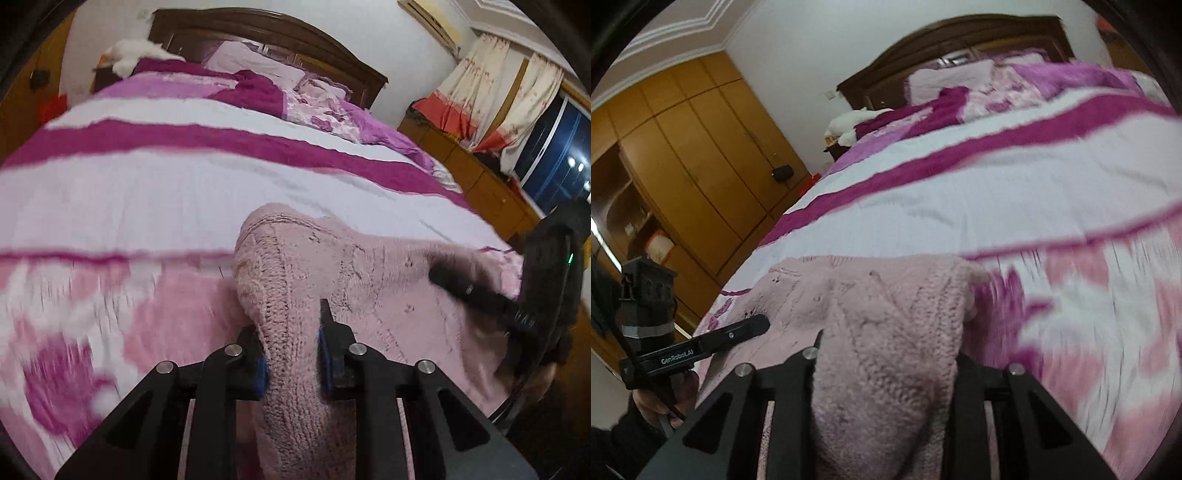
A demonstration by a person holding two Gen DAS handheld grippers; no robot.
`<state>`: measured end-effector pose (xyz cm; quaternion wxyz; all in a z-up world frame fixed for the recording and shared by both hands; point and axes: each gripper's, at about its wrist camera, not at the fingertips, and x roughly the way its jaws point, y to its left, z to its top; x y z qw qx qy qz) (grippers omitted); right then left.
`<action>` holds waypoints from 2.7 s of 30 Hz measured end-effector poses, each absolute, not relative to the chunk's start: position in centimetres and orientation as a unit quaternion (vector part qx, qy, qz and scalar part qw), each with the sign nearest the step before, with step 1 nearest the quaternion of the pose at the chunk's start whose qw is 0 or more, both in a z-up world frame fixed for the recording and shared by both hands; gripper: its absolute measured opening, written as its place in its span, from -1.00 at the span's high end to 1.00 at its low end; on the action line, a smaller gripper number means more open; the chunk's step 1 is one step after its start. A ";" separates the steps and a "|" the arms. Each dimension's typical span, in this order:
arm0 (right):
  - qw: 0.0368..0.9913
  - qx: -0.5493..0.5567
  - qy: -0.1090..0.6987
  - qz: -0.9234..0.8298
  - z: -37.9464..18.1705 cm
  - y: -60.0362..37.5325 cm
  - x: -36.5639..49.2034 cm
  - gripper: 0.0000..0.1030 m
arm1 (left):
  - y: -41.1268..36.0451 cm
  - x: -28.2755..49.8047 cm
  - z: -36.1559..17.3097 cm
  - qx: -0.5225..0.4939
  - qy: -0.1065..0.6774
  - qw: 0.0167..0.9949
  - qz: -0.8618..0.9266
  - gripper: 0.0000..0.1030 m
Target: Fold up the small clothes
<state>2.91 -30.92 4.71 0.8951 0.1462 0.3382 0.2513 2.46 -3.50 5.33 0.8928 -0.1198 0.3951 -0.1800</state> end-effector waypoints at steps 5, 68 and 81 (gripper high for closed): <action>0.897 0.130 0.342 0.248 6.0 -29.6 10.2 0.47 | -2.6 9.2 5.3 -0.127 0.381 0.900 -0.170 1.00; 0.902 0.015 0.419 0.104 16.6 -25.4 -15.3 -0.65 | -3.7 -16.5 13.8 -0.054 0.447 0.893 -0.023 0.58; 0.885 -0.028 0.461 0.060 7.0 -25.2 -15.8 -0.66 | -5.5 -17.9 6.6 0.003 0.459 0.888 0.000 0.58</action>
